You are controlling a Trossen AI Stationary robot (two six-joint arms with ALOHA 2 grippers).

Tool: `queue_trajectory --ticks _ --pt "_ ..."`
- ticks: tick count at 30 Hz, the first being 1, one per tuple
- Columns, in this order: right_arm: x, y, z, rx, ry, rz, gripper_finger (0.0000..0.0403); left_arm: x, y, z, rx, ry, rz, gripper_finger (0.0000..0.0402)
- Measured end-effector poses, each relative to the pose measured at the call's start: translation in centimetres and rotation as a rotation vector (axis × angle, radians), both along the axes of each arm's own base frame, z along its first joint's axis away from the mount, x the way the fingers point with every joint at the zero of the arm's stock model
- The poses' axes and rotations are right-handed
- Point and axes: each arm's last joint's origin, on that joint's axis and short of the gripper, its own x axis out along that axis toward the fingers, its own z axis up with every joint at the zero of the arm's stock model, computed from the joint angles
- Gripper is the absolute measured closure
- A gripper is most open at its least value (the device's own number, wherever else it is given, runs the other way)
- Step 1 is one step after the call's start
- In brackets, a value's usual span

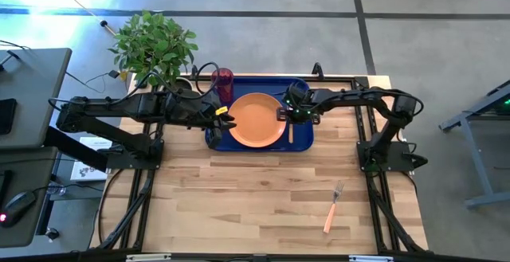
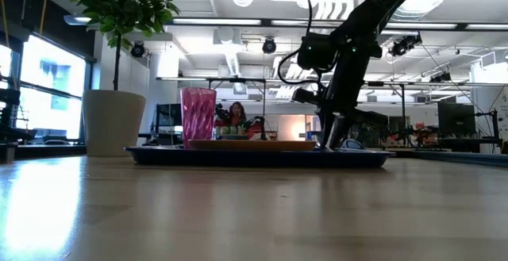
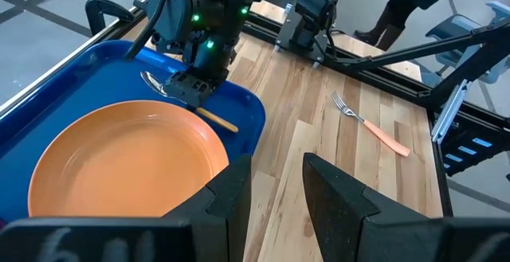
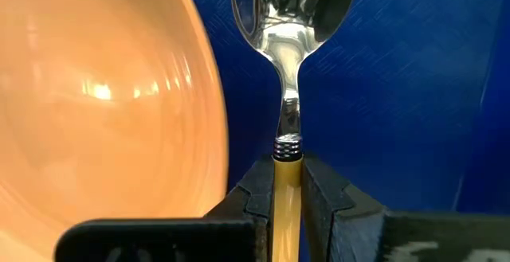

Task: Pick and place plate/cup/fork/spoon on tray
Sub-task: Put the yellow spoon on the blue serving tray to the right of the orange plate

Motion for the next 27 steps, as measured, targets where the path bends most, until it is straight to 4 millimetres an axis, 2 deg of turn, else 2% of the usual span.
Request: queue_trajectory --ticks 27 --pt "-0.44 0.08 -0.17 0.025 0.042 -0.061 0.0386 0.00 0.00 0.00 -0.001 0.000 0.001 0.0296"
